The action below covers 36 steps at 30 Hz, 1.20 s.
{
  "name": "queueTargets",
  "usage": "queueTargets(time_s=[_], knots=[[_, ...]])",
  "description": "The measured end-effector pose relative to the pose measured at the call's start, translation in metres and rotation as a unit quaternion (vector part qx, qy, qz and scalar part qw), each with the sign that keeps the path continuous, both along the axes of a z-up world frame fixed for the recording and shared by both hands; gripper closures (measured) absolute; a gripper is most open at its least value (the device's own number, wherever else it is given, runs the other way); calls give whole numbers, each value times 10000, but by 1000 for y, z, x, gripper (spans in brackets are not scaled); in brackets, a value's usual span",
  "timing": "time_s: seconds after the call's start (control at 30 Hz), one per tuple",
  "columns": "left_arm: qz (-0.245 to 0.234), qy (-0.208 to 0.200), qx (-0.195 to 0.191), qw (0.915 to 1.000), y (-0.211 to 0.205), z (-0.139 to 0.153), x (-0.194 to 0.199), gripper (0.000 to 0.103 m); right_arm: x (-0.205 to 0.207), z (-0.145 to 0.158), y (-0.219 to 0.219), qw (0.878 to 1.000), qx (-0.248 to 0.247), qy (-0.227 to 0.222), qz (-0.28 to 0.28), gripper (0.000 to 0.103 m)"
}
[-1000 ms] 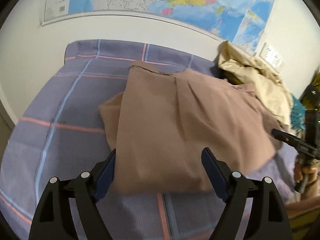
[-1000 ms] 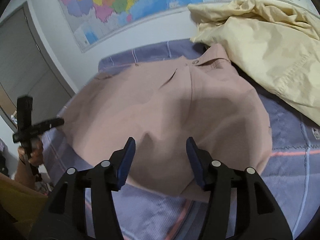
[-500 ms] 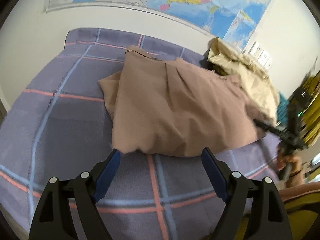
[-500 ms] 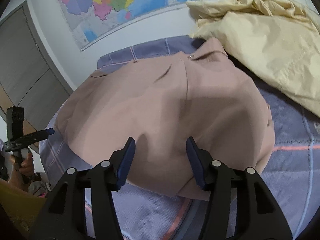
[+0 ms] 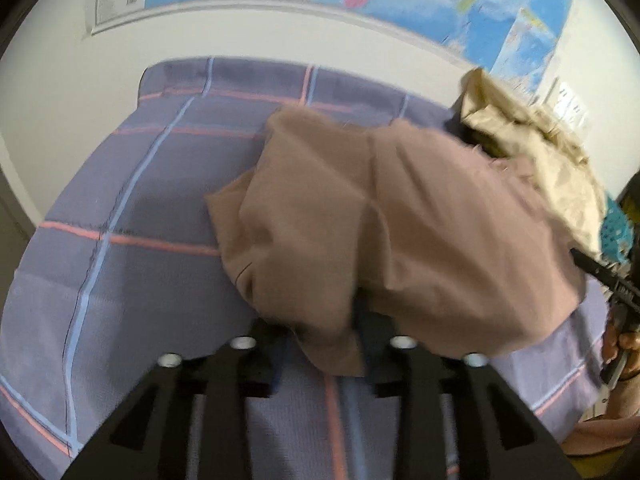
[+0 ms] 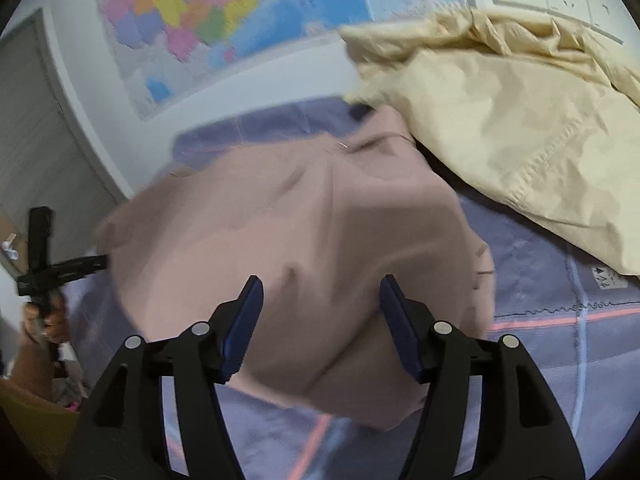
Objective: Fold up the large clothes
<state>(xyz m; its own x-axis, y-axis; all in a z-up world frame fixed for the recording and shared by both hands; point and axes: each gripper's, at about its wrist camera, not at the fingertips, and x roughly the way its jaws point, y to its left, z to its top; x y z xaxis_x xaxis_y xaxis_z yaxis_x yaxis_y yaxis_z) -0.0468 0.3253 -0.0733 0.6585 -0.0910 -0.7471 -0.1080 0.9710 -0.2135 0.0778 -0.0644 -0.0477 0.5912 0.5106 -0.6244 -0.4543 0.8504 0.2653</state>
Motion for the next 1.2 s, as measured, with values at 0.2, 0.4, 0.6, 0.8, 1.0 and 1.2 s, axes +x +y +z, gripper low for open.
queueTargets(time_s=[0.2, 0.4, 0.6, 0.8, 1.0, 1.2], knots=[[129, -104, -493, 9986, 15, 1, -37, 36, 4, -9, -16, 9987, 334, 347, -135, 46], [-580, -200, -1483, 9870, 3, 8, -74, 33, -16, 0, -32, 9963, 775, 368, -103, 40], [-835, 143, -2153, 9729, -21, -14, -37, 30, -36, 4, -39, 9930, 1104, 425, -32, 37], [-809, -139, -2588, 9624, -22, -10, -5, 15, -55, -2, -58, 9814, 1729, 821, 152, 26], [-691, -249, -2700, 9601, -24, -8, 24, 15, -59, -27, -76, 9657, 2163, 1435, -27, 24], [-533, -235, -2402, 9690, -29, -3, 45, 19, -37, -31, -64, 9724, 1867, 1336, -424, 21]])
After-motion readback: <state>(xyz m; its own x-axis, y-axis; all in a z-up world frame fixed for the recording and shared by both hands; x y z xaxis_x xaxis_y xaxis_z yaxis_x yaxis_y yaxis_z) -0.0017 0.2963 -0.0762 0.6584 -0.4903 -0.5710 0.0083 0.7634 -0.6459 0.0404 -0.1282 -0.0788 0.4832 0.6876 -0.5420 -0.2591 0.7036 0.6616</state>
